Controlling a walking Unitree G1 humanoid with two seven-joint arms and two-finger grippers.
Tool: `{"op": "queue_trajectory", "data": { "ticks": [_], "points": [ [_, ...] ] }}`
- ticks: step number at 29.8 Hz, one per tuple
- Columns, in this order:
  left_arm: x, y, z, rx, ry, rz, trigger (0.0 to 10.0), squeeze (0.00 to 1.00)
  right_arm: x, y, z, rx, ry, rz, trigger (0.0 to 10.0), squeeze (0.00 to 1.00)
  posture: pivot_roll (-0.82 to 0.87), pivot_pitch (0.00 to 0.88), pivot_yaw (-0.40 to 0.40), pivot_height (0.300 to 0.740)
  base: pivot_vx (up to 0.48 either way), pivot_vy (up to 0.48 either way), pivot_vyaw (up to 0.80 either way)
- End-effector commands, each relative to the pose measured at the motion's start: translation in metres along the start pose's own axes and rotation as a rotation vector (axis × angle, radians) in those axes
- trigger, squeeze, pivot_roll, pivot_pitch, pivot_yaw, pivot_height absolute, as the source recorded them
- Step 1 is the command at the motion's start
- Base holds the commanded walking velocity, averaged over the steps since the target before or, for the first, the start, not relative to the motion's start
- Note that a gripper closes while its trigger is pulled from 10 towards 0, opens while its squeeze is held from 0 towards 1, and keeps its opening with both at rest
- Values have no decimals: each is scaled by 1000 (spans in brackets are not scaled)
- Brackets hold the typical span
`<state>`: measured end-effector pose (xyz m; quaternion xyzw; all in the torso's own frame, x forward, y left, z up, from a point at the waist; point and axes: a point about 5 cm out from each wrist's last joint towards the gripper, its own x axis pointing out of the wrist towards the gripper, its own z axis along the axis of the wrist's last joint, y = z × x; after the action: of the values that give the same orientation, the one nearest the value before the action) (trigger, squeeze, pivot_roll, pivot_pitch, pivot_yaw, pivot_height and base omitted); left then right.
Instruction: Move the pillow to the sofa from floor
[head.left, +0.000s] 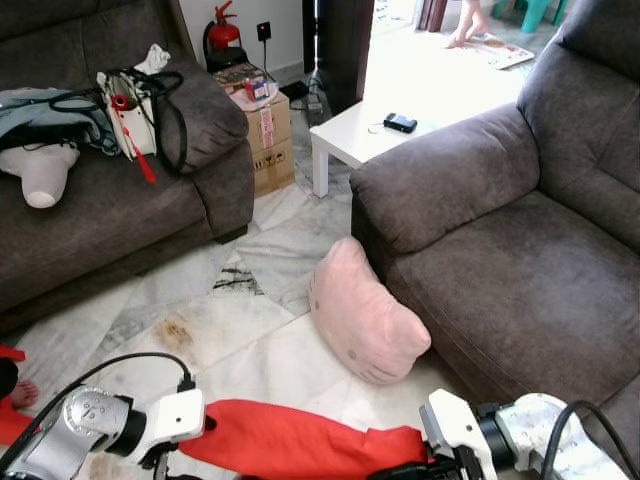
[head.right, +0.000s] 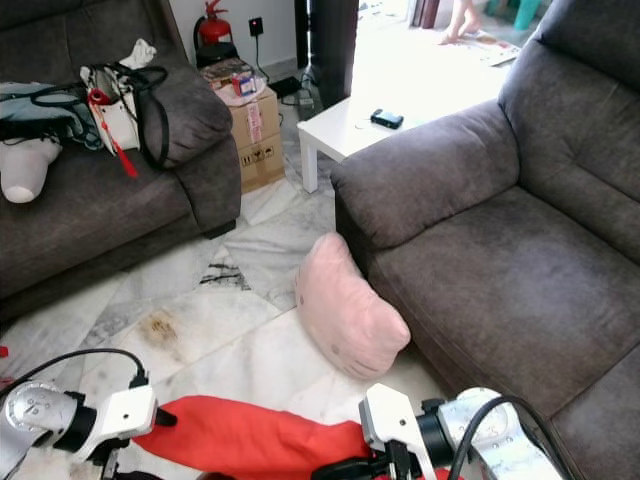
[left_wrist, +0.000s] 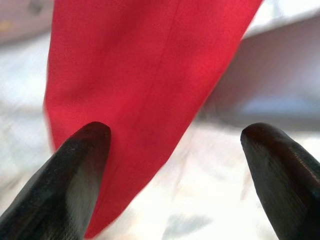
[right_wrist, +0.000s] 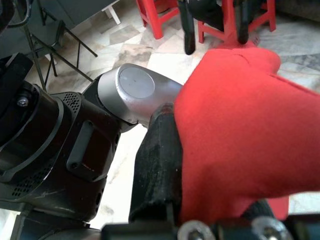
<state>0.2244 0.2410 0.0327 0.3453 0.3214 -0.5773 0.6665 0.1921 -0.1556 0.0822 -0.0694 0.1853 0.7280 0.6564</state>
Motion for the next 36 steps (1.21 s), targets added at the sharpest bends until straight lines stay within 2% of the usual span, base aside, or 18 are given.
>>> {"op": "queue_trajectory", "data": {
  "ticks": [1, 10, 12, 16, 20, 23, 29, 33, 36],
  "points": [
    [-4, 1, -9, 52, 82, 42, 10000, 0, 4, 0, 11, -50, -51, 26, 10000, 0, 122, 158, 9, 740, 0, 0, 0],
    [-1, 17, -1, 181, 93, 187, 10000, 0, 4, 1, 10, -48, -49, 24, 10000, 0, 119, 160, 10, 740, 0, 0, 0],
    [1, 19, 0, 191, 77, 223, 10000, 0, 3, 1, 11, -50, -47, 24, 10000, 0, 119, 160, 8, 740, 0, 0, 0],
    [8, 20, 4, 146, -3, 272, 10000, 0, 4, 1, 11, -51, -43, 27, 10000, 0, 119, 160, 8, 740, 0, 0, 0],
    [19, 9, 2, 101, -34, 211, 10000, 0, 4, 0, 11, -52, -38, 28, 10000, 0, 118, 160, 6, 740, 0, 0, 0],
    [22, 3, 1, 92, -52, 168, 10000, 0, 4, 0, 11, -52, -38, 24, 10000, 0, 115, 160, 7, 740, 0, 0, 0],
    [22, -5, 3, 53, -97, 78, 10000, 0, 2, 0, 9, -49, -29, 16, 10000, 0, 113, 161, 7, 740, 0, 0, 0],
    [18, -10, -5, 35, -57, 20, 10000, 0, 3, -1, 9, -49, -26, 16, 10000, 0, 116, 162, 6, 740, 0, 0, 0],
    [17, -11, -9, 47, -25, 15, 10000, 0, 3, -1, 9, -49, -26, 16, 10000, 0, 118, 162, 8, 740, 0, 0, 0]
  ]
}}
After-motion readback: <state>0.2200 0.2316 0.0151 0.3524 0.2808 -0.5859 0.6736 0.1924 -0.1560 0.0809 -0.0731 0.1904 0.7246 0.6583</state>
